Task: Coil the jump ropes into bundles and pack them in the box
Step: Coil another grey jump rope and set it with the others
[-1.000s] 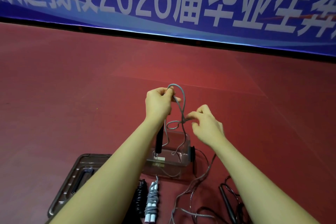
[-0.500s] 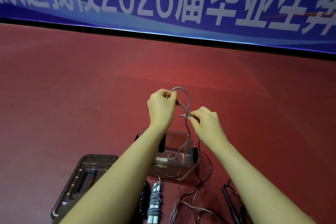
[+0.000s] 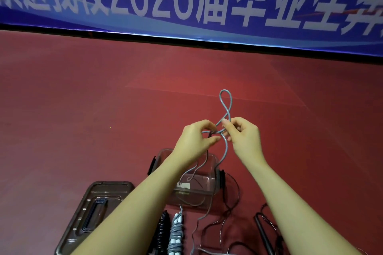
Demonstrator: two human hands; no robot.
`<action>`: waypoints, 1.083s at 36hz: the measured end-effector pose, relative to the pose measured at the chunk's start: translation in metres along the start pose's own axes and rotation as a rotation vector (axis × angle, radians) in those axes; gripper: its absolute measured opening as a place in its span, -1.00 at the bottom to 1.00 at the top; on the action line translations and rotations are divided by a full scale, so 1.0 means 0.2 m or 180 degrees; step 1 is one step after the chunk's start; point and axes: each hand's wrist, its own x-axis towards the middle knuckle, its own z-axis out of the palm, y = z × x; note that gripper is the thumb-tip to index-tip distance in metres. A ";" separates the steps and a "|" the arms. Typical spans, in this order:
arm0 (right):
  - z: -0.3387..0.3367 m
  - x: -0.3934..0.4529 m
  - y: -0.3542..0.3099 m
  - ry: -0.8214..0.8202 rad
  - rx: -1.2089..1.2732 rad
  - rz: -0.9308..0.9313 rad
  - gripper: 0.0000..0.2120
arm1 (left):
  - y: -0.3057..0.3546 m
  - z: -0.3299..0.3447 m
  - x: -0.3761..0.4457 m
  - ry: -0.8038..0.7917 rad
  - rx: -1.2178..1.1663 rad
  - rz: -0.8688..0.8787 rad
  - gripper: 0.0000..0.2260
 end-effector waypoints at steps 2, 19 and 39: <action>0.00 0.00 -0.01 -0.0024 0.0058 0.0000 -0.76 | -0.01 0.01 0.01 0.0110 0.0158 0.0087 -0.89; -0.02 0.05 -0.03 0.0490 0.0913 0.0295 -0.77 | 0.00 0.02 -0.01 -0.0016 0.0102 0.0315 -0.90; 0.01 -0.05 0.04 -0.1905 -0.0459 0.0424 -0.92 | 0.05 -0.05 0.09 0.0308 -0.1326 -0.0422 -0.80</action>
